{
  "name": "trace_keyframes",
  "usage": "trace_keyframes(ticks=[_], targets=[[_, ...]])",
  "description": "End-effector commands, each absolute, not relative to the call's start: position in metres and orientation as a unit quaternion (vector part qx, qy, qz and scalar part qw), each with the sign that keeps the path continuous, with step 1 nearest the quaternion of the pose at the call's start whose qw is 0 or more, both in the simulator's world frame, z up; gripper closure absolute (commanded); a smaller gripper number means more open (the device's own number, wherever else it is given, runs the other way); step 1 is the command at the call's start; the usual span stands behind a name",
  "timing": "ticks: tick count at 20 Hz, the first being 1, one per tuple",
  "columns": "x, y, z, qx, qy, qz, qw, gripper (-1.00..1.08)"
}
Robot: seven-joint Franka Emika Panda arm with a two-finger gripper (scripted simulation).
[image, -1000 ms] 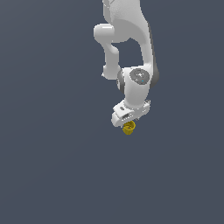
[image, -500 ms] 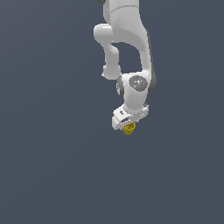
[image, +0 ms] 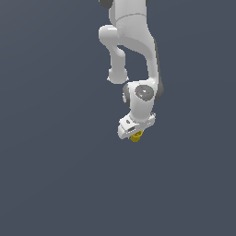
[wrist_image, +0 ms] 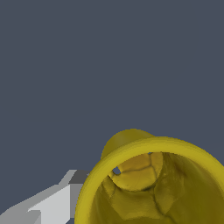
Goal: Pick up the object and move it to a goal position.
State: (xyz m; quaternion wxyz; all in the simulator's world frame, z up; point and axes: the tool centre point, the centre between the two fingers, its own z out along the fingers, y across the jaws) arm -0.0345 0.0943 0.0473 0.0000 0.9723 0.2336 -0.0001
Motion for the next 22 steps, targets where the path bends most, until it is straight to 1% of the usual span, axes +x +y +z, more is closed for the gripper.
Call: trace_keyframes(ticks=[1, 13, 22], targets=[[-0.034, 0.095, 0.046, 0.972, 0.234, 0.000, 0.000, 1.08], [-0.038, 0.090, 0.049, 0.972, 0.234, 0.000, 0.000, 1.08], [-0.062, 0.058, 0.061, 0.972, 0.234, 0.000, 0.000, 1.08]])
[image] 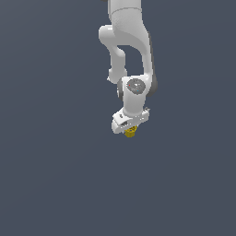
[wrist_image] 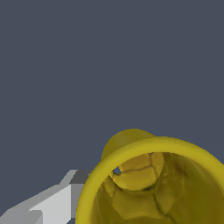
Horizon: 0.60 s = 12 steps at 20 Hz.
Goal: Pick up the object and move it to a goal position.
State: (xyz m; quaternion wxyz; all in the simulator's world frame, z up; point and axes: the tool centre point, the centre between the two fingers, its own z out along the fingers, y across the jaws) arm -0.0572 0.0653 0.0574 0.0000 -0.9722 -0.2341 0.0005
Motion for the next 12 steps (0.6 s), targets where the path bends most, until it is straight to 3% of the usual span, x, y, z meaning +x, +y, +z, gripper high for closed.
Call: trace_keyframes(ticks=[1, 12], targets=[[-0.067, 0.052, 0.063, -0.972, -0.234, 0.000, 0.000, 1.08], [-0.118, -0.019, 0.089, -0.972, -0.234, 0.000, 0.000, 1.08]])
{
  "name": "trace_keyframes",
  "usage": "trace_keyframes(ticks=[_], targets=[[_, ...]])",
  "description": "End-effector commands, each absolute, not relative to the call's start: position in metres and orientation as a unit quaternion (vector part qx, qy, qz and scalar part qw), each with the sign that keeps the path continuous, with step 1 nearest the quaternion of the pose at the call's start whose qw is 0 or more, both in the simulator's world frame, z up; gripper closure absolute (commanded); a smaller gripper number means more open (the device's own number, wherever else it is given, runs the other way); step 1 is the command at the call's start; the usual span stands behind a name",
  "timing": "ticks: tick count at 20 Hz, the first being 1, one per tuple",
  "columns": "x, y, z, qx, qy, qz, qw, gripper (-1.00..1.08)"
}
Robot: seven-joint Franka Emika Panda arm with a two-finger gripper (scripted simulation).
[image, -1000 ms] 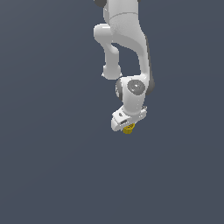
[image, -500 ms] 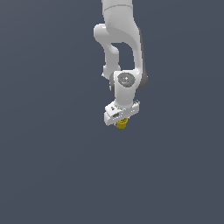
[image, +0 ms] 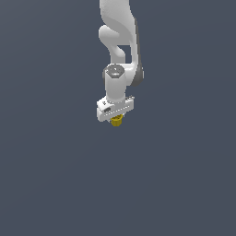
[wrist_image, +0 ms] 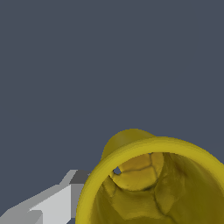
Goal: Pick up the object and move it to a goal position.
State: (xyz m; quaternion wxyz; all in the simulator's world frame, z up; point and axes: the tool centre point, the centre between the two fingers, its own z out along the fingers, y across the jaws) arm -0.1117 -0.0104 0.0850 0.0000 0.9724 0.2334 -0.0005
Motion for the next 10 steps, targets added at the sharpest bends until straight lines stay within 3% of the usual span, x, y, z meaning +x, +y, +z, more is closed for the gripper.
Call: trace_keyframes(ticks=[1, 10], targets=[[-0.121, -0.023, 0.090, 0.972, 0.234, 0.000, 0.000, 1.08], [-0.133, -0.043, 0.098, 0.972, 0.234, 0.000, 0.000, 1.08]])
